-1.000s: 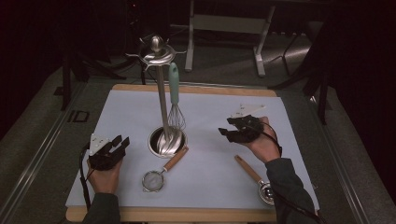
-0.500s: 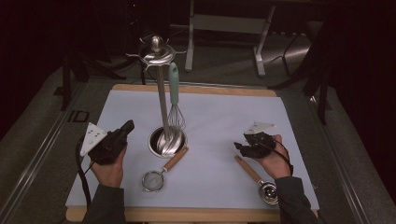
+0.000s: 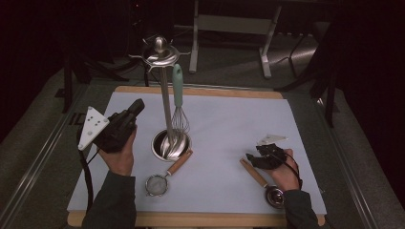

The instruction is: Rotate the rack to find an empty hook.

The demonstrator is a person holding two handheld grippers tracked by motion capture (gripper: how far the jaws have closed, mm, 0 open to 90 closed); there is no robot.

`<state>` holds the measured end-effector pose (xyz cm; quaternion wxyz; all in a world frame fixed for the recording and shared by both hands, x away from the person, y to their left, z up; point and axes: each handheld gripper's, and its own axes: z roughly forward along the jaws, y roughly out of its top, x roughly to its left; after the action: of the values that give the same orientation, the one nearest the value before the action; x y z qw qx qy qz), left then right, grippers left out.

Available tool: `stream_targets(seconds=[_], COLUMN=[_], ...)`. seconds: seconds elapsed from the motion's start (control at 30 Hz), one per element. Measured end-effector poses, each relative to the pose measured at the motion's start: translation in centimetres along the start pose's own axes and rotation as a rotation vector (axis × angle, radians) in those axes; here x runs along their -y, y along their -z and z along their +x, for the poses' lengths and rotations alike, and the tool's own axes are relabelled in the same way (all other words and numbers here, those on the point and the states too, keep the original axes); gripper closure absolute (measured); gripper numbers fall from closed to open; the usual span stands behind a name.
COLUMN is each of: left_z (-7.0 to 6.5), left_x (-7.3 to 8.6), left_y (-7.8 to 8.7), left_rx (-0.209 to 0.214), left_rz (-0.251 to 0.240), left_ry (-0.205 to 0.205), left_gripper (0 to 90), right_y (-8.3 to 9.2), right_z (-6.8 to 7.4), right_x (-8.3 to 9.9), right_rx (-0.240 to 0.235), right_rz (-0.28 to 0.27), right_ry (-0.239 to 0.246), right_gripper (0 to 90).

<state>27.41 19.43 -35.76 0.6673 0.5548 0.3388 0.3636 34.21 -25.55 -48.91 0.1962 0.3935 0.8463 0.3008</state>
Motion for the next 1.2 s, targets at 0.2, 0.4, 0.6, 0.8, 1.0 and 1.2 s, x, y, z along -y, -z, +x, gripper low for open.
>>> stream_targets(seconds=[0.2, 0.4, 0.6, 0.8, 1.0, 1.2], left_z=[-0.8, -1.8, -2.8, -2.9, -2.7, -2.2], left_x=[-2.0, -3.2, -3.9, -4.8, -4.9, -4.9], left_y=[-1.1, -1.9, -2.7, -3.2, -3.5, -3.4], left_rx=[0.032, 0.045, 0.073, 0.036, 0.024, 0.013], left_rz=[-0.065, -0.100, -0.115, -0.120, -0.104, -0.108], left_ry=[-0.001, -0.011, -0.014, -0.013, -0.004, 0.002], left_gripper=[89.9, 89.8, 89.9, 89.8, 89.8, 89.8], right_y=[0.2, 0.6, 0.9, 1.0, 1.2, 1.3], right_z=[-0.3, -0.7, -1.1, -1.2, -1.0, -0.8], right_x=[0.5, 1.1, 1.6, 1.8, 1.7, 1.7], right_rx=[0.001, 0.002, -0.001, -0.001, 0.003, 0.001], right_rz=[-0.003, -0.015, -0.028, -0.034, -0.065, -0.071], right_ry=[-0.019, -0.043, -0.075, -0.082, -0.064, -0.054], right_gripper=[45.8, 45.9, 46.1, 46.3, 47.3, 47.2])
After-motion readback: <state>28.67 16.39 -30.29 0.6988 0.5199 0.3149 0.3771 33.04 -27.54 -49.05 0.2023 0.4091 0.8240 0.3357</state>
